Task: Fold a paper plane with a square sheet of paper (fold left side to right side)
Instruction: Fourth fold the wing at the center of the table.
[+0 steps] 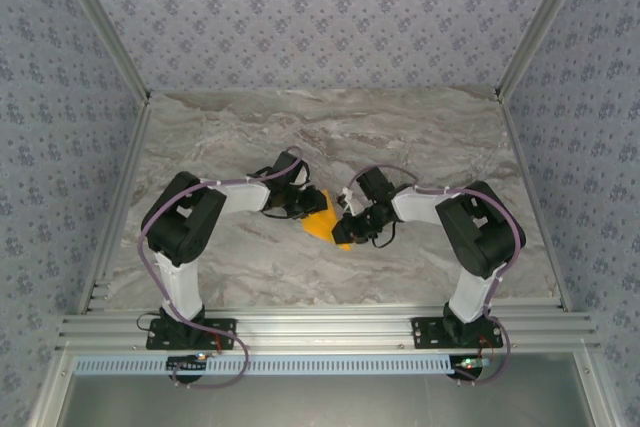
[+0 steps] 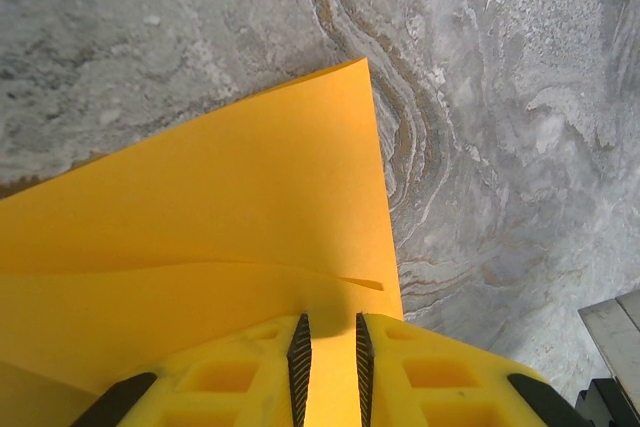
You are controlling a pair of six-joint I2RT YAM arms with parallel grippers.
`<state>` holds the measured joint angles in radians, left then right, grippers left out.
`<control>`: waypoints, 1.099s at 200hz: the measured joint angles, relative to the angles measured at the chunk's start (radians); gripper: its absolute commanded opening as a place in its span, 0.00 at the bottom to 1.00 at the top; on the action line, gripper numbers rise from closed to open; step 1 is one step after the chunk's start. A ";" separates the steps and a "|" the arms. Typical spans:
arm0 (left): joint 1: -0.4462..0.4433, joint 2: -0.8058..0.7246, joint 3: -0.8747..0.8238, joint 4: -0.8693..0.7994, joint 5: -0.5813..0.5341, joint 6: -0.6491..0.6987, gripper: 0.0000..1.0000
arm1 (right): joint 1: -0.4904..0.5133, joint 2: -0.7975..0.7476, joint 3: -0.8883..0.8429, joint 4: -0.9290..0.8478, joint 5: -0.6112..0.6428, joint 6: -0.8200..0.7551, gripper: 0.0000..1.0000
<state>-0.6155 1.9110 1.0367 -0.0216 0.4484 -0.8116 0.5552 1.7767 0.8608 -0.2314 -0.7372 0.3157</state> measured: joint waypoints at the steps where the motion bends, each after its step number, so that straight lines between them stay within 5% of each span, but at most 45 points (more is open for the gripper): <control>1: 0.000 0.000 0.000 0.000 0.000 0.000 0.22 | 0.000 0.000 0.000 -0.001 0.000 0.000 0.22; 132: 0.000 0.000 0.000 -0.002 0.000 0.000 0.21 | 0.004 0.000 -0.006 -0.044 0.015 -0.027 0.20; 220: 0.000 0.000 0.000 -0.005 0.001 0.000 0.21 | 0.004 -0.032 -0.051 -0.074 0.015 -0.048 0.07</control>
<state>-0.6155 1.9110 1.0367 -0.0269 0.4492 -0.8116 0.5591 1.7443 0.8097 -0.3058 -0.7219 0.2680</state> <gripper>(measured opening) 0.207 0.075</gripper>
